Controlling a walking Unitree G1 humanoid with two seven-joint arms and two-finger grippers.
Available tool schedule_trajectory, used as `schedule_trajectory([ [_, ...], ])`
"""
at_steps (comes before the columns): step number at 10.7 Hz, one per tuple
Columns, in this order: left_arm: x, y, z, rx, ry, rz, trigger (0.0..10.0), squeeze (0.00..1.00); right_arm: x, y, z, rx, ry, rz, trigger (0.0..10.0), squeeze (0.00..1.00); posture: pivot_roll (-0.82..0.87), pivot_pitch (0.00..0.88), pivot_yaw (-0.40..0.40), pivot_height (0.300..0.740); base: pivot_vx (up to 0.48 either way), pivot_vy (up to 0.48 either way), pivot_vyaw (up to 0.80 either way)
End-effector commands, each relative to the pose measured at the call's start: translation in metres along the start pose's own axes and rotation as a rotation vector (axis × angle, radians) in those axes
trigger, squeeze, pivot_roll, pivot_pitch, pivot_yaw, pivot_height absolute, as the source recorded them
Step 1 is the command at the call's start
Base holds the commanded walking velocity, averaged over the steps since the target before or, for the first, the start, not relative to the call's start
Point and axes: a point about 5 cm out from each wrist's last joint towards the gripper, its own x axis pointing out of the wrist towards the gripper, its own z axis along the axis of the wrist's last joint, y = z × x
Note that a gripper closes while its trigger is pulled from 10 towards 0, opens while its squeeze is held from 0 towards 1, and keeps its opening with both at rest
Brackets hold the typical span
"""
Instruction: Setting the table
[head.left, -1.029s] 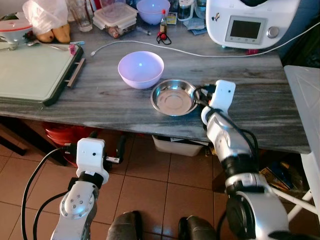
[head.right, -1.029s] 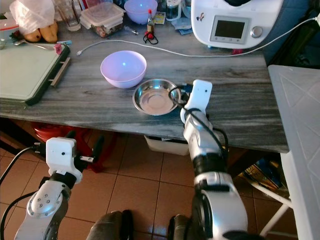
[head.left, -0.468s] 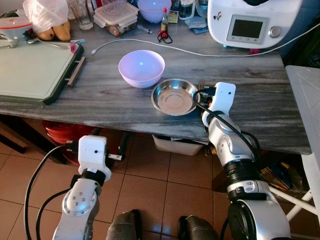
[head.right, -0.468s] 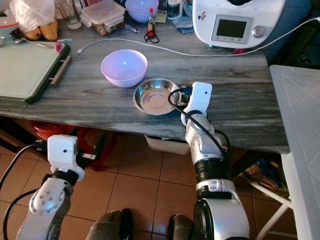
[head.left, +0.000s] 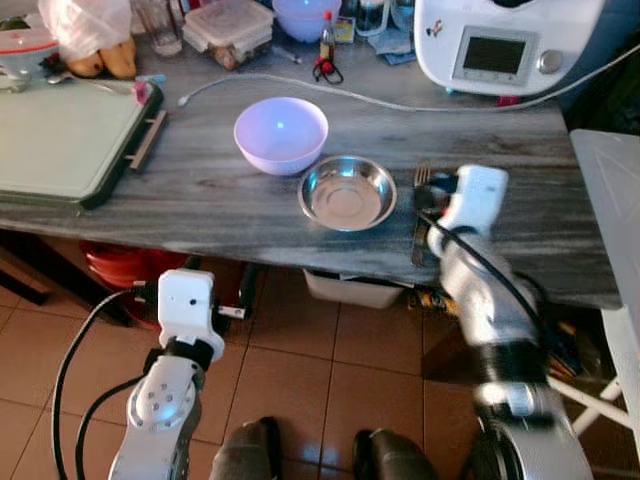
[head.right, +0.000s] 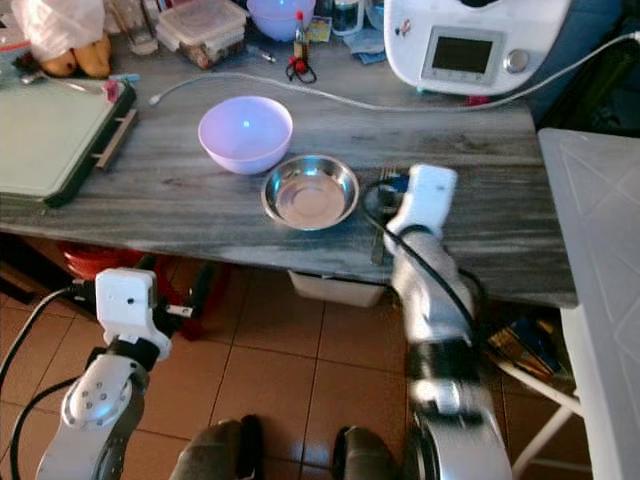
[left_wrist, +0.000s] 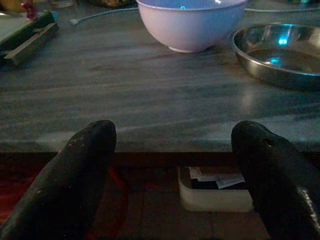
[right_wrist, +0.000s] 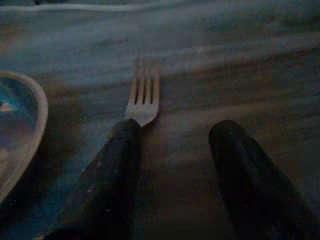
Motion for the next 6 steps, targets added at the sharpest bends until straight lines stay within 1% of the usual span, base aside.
schedule_trajectory([
  [1, -0.003, 0.003, -0.004, -0.001, 0.013, 0.015, 10.0, 0.00, -0.009, 0.000, 0.010, -0.009, -0.069, 0.035, 10.0, 0.00, 0.03, 0.148, 0.009, 0.740, 0.000, 0.000, 0.00],
  [2, -0.003, 0.003, -0.005, -0.002, 0.014, 0.021, 10.0, 0.00, -0.015, 0.000, 0.011, -0.003, -0.104, 0.052, 10.0, 0.00, 0.02, 0.139, 0.010, 0.740, 0.000, 0.000, 0.00],
  [3, -0.003, 0.004, -0.005, -0.002, 0.014, 0.023, 10.0, 0.00, -0.018, -0.001, 0.011, -0.010, -0.117, 0.063, 10.0, 0.00, 0.02, 0.134, 0.010, 0.740, 0.000, 0.000, 0.00],
  [4, -0.002, 0.007, -0.007, -0.014, 0.036, 0.060, 10.0, 0.00, -0.028, 0.000, 0.020, -0.058, -0.193, 0.100, 10.0, 0.00, 0.02, 0.122, 0.012, 0.740, 0.000, 0.000, 0.00],
  [5, -0.003, 0.010, -0.007, -0.025, 0.042, 0.081, 10.0, 0.00, -0.040, 0.001, 0.022, -0.070, -0.225, 0.149, 10.0, 0.00, 0.02, 0.108, 0.012, 0.740, 0.000, 0.000, 0.00],
  [6, -0.005, 0.013, -0.010, -0.022, 0.053, 0.099, 10.0, 0.00, -0.051, -0.001, 0.017, -0.124, -0.239, 0.166, 10.0, 0.00, 0.02, 0.101, 0.012, 0.740, 0.000, 0.000, 0.00],
])
